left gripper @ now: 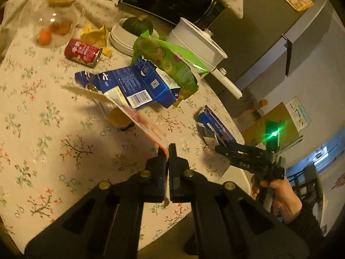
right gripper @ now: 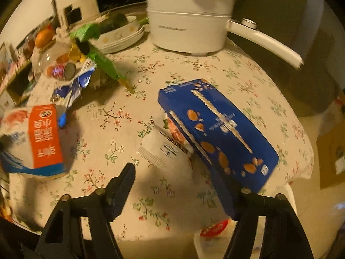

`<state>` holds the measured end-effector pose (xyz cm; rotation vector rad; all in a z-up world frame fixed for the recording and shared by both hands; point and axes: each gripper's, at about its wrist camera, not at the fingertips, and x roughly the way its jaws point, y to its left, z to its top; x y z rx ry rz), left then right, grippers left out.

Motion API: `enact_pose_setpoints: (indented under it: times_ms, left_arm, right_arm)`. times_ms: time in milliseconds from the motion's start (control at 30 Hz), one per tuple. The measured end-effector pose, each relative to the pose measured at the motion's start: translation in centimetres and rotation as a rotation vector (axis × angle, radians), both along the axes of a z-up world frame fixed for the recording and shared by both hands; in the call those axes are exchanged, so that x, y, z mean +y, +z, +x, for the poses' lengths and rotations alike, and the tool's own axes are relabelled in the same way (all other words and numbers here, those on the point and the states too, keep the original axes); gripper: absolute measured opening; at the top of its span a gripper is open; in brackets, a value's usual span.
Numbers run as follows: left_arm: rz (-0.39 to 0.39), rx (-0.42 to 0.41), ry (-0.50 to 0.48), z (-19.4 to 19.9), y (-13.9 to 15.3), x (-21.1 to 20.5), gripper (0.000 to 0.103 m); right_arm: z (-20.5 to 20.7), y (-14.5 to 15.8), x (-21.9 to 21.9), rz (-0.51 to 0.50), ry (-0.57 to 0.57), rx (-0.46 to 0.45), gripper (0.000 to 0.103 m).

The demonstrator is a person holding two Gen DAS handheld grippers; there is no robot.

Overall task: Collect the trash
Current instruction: 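Grasp the white paper card with the left tool while the right tool grasps the white wrapper, then carry the card and wrapper toward the white bin with both tools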

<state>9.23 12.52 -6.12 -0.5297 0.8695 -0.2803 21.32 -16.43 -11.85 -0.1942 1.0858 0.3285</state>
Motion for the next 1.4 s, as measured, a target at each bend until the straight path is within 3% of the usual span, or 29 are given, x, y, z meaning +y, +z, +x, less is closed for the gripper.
enact_pose_setpoints:
  times_ms: [367, 433, 467, 833, 1167, 1400]
  left_arm:
    - [0.023, -0.024, -0.015, 0.1, 0.5, -0.2, 0.002]
    - [0.022, -0.024, -0.015, 0.1, 0.5, -0.3, 0.002]
    - [0.023, -0.024, -0.014, 0.1, 0.5, -0.3, 0.002]
    - [0.009, -0.059, -0.001, -0.2, 1.5, 0.1, 0.002]
    - [0.007, -0.068, -0.042, 0.4, 2.0, -1.7, 0.002]
    - [0.011, -0.078, -0.122, 0.5, 2.4, -4.9, 0.002]
  right_arm:
    - [1.8, -1.4, 1.4, -0.040, 0.007, -0.017, 0.032]
    - [2.0, -1.0, 1.5, -0.017, 0.009, -0.030, 0.024]
    - [2.0, -0.8, 1.5, -0.005, 0.010, -0.034, 0.013]
    - [1.3, 2.8, 1.1, 0.247, 0.004, -0.015, 0.006]
    - [-1.2, 6.4, 0.2, 0.304, 0.039, -0.056, 0.006]
    - [-3.8, 8.2, -2.4, 0.317, 0.034, -0.069, 0.006]
